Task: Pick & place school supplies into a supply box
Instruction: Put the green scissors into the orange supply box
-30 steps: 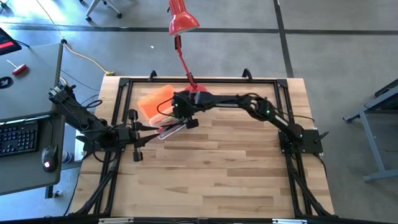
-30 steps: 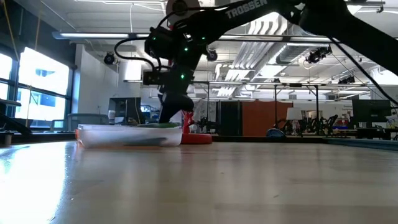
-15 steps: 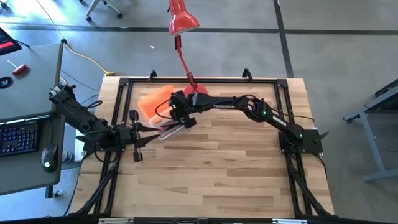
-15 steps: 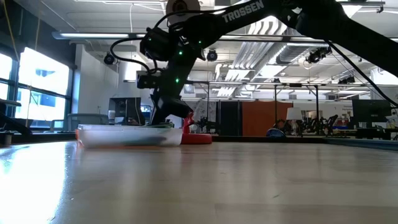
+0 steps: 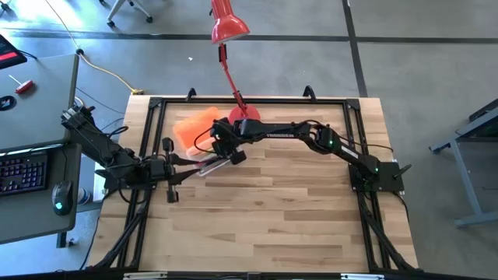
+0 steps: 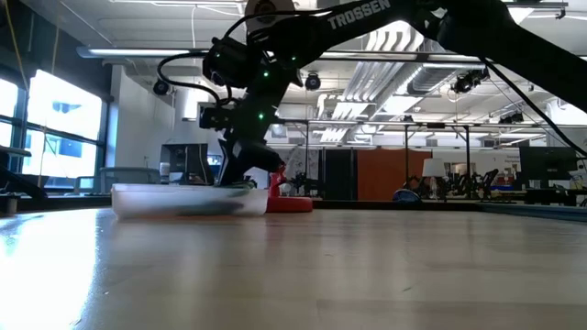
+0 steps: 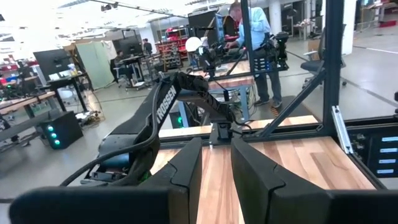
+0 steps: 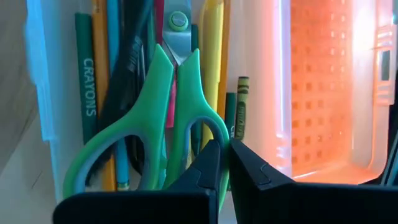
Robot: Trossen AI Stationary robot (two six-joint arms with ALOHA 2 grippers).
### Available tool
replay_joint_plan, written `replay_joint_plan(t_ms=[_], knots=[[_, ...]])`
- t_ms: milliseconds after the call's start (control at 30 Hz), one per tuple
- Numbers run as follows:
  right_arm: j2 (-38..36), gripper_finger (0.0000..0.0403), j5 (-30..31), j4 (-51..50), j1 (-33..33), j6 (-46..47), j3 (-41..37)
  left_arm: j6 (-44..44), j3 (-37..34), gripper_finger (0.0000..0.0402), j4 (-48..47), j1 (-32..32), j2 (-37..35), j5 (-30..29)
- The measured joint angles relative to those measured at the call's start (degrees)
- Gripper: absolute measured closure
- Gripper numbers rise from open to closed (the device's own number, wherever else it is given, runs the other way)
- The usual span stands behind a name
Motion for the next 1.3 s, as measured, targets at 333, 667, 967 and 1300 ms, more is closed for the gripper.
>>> replay_joint_plan(t_ms=[333, 667, 967, 1300], knots=[[0.0, 0.0400, -3.5, -6.3, 0.3, 1.1, 0.0, -0.4, 0.0, 0.0284, 0.0, 0.0, 0.0, 4.3], [0.0, 0.0400, 0.3, -3.2, 2.1, 0.0, 0.0, -1.1, 0.0, 0.0284, 0.0, 0.0, 0.0, 4.3], [0.0, 0.0400, 4.0, -3.6, 3.2, 1.6, 0.0, -1.1, 0.0, 0.0284, -4.4, 0.0, 0.0, 7.7], [0.0, 0.0400, 7.2, -2.7, 3.5, 10.5, 0.0, -1.1, 0.0, 0.0284, -5.1, 0.0, 0.0, 8.0]])
